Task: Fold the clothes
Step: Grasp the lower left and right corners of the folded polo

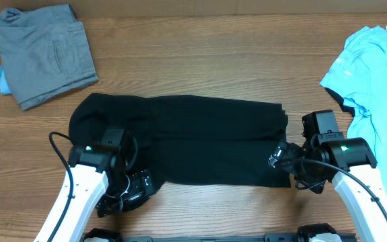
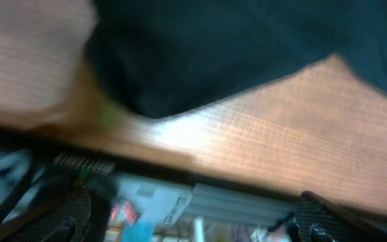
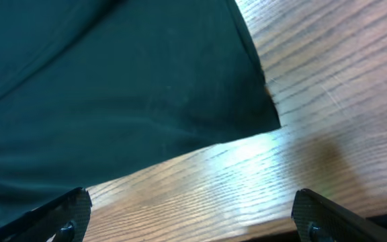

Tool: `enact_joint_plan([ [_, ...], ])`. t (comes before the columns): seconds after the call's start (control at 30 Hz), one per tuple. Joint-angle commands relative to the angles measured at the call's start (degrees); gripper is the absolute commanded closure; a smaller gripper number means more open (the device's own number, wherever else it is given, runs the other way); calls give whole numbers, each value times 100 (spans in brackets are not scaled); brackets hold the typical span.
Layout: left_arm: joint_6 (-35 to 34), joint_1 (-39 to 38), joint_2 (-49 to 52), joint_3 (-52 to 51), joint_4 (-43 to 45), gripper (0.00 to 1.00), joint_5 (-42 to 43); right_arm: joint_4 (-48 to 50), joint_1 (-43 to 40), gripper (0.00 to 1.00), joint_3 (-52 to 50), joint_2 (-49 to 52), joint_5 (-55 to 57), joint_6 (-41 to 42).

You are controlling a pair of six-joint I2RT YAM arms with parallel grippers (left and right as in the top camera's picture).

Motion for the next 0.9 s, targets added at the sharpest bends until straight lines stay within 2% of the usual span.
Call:
enact_joint_plan([
  [0.0, -343, -31, 42, -643, 332, 0, 216, 87, 22, 0, -7, -55, -76, 17],
  [0.17, -341, 136, 507, -861, 415, 0, -42, 129, 22, 0, -7, -52, -76, 15],
  [0.37, -343, 595, 997, -863, 942, 0, -313, 85, 22, 0, -7, -52, -76, 2],
  [0.67, -341, 903, 1086, -874, 1362, 1, -715, 85, 22, 0, -7, -52, -76, 24],
  [0.87, -317, 903, 1086, -874, 1362, 25, -927, 146, 22, 0, -11, -52, -76, 133],
])
